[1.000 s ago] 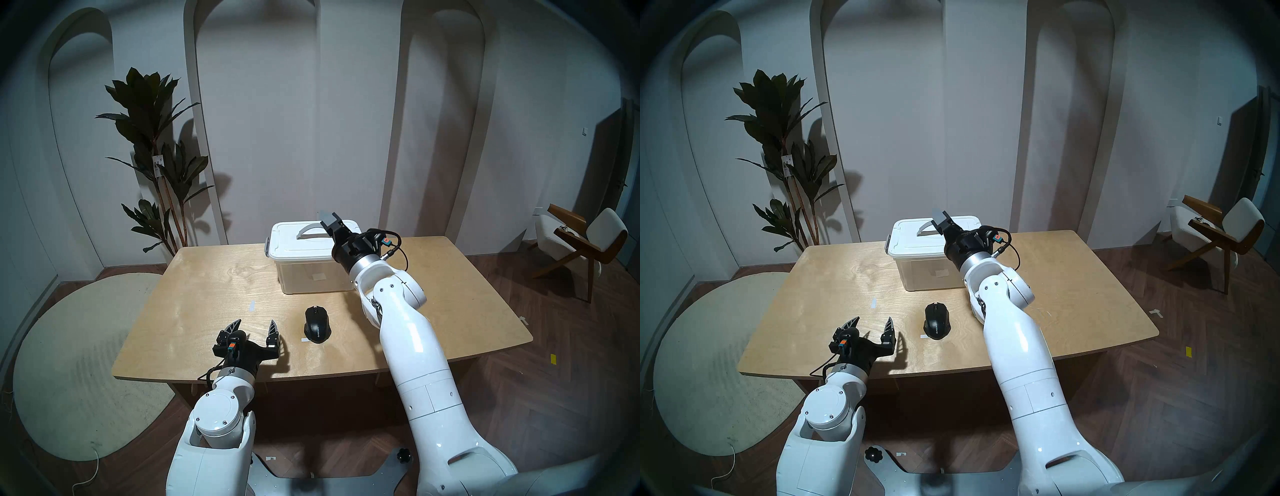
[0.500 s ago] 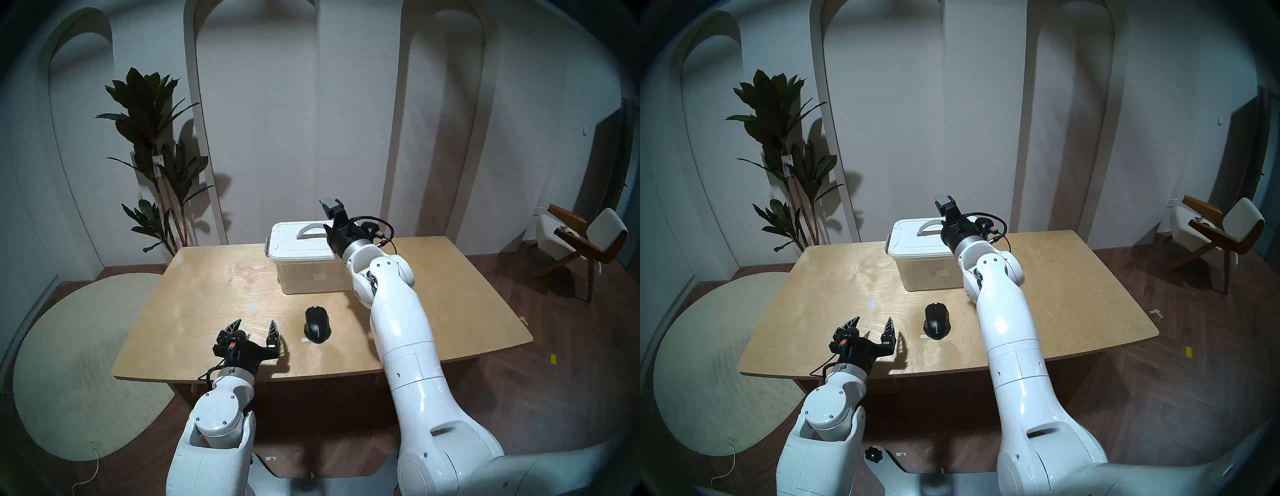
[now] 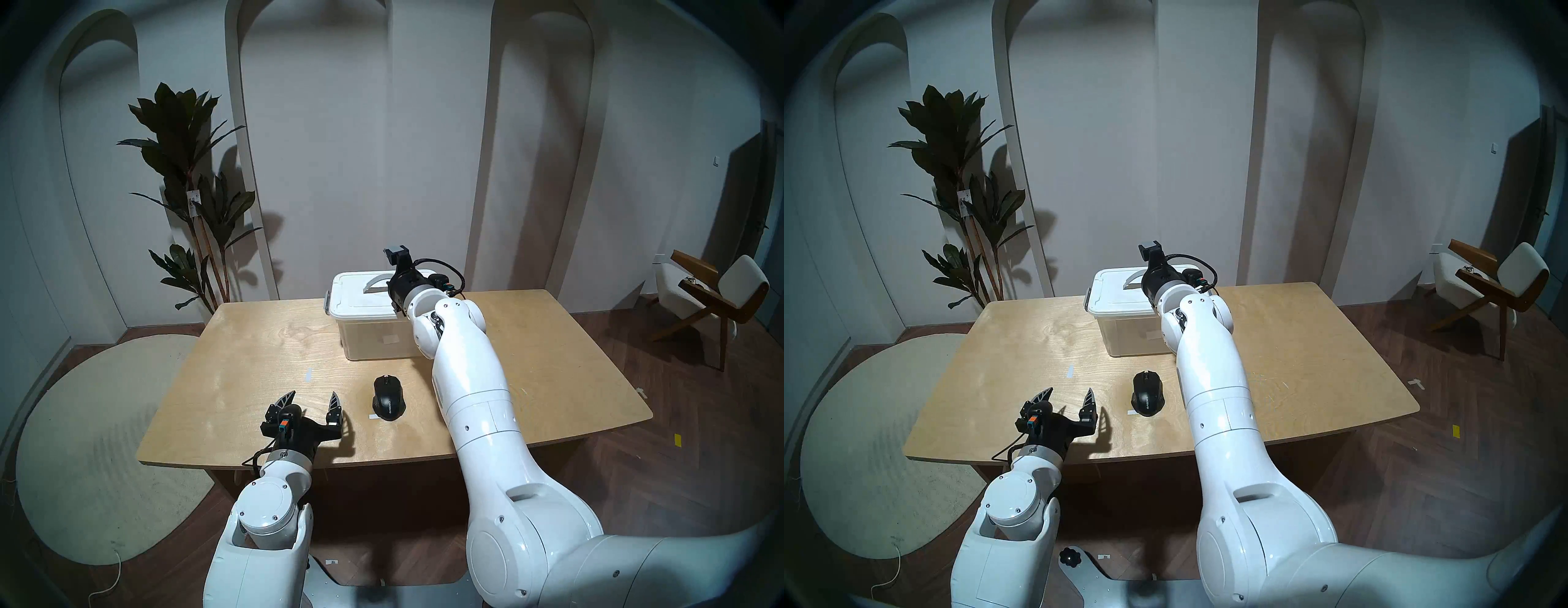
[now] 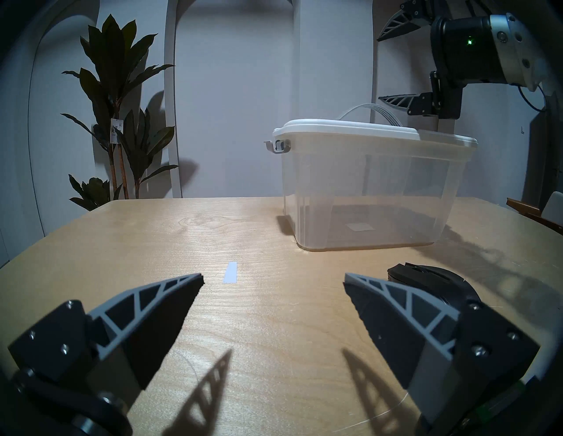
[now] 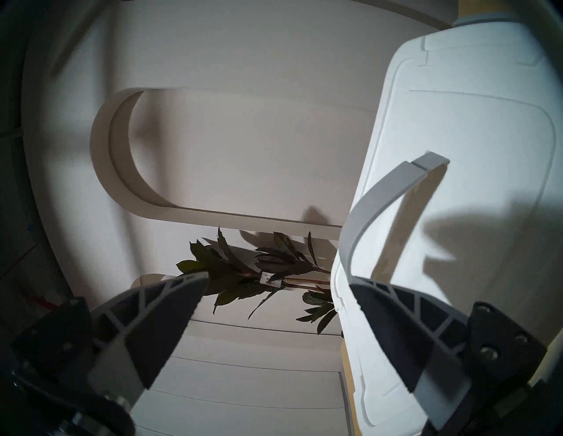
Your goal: Open a storage container and put mouse inside
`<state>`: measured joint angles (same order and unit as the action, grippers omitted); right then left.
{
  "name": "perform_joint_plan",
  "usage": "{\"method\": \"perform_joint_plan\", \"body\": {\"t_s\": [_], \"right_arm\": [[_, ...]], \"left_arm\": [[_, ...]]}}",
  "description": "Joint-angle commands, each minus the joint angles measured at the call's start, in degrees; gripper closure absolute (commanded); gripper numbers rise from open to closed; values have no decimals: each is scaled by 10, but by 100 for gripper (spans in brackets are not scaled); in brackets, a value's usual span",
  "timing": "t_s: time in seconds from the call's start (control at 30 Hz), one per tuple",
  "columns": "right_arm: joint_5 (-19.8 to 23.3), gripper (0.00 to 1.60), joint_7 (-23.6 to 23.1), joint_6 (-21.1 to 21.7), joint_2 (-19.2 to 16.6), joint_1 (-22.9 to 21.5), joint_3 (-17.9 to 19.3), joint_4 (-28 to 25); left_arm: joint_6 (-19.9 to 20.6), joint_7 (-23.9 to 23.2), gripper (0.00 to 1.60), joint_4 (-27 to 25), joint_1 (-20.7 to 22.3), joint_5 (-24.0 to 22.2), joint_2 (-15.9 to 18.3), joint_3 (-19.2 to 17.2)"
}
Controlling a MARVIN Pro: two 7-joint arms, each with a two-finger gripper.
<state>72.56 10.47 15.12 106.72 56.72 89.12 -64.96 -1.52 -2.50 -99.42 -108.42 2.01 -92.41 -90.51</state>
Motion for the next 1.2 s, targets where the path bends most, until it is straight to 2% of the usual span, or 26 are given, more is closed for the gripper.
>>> {"method": "perform_joint_plan", "body": {"t_s": [0.0, 0.17, 0.27, 0.3, 0.37, 0.57, 0.67, 0.7, 0.73, 0.77, 0.8, 0.83, 0.87, 0.9, 0.93, 1.13, 1.17], "right_arm": [[-11, 0, 6, -16, 6, -67, -3, 24], [-16, 0, 8, -18, 2, -82, -1, 41], [-13, 0, 12, -15, -2, -109, 5, 78], [-16, 0, 11, -15, -2, -99, 3, 69], [-15, 0, 9, -15, -4, -121, 7, 103], [-16, 0, 1, -16, -5, -144, 11, 146], [-16, 0, -3, -18, -7, -170, 14, 188], [-21, 0, -2, -20, -7, -162, 10, 180], [-21, 0, -6, -22, -8, -177, 12, 205], [-29, 98, -13, -23, -11, -173, 3, 207], [-35, 114, -18, -26, -12, -186, -1, 227], [-41, 144, -23, -29, -13, -186, -7, 230], [-53, 144, -24, -34, -14, -180, -17, 221], [-56, 160, -31, -36, -14, -178, -22, 221], [-70, 160, -31, -38, -16, -171, -35, 209], [-90, 160, -41, -28, -8, -123, -67, 142], [-92, 160, -48, -30, -6, -128, -70, 152]], "left_arm": [[-4, 2, 0, -15, 4, -2, 1, 1], [-4, 2, 0, -16, 4, -2, 1, 1], [-4, 2, 0, -16, 3, -2, 1, 1], [-4, 2, 0, -17, 3, -2, 1, 1], [-3, 3, 0, -17, 3, -2, 1, 2], [-3, 4, 0, -18, 2, -2, 1, 2], [-3, 5, 0, -19, 2, -3, 1, 2], [-3, 5, 0, -19, 2, -3, 1, 2], [-3, 5, 0, -19, 2, -3, 1, 3], [-3, 5, 0, -19, 2, -3, 1, 3], [-2, 6, 0, -19, 2, -3, 1, 3], [-2, 6, 0, -19, 1, -3, 1, 3], [-2, 6, 0, -19, 1, -3, 1, 3], [-2, 6, 0, -20, 1, -3, 1, 3], [-2, 6, 0, -20, 1, -3, 1, 3], [-2, 7, 0, -19, 2, -3, 1, 3], [-2, 7, 0, -19, 2, -3, 1, 3]]}}
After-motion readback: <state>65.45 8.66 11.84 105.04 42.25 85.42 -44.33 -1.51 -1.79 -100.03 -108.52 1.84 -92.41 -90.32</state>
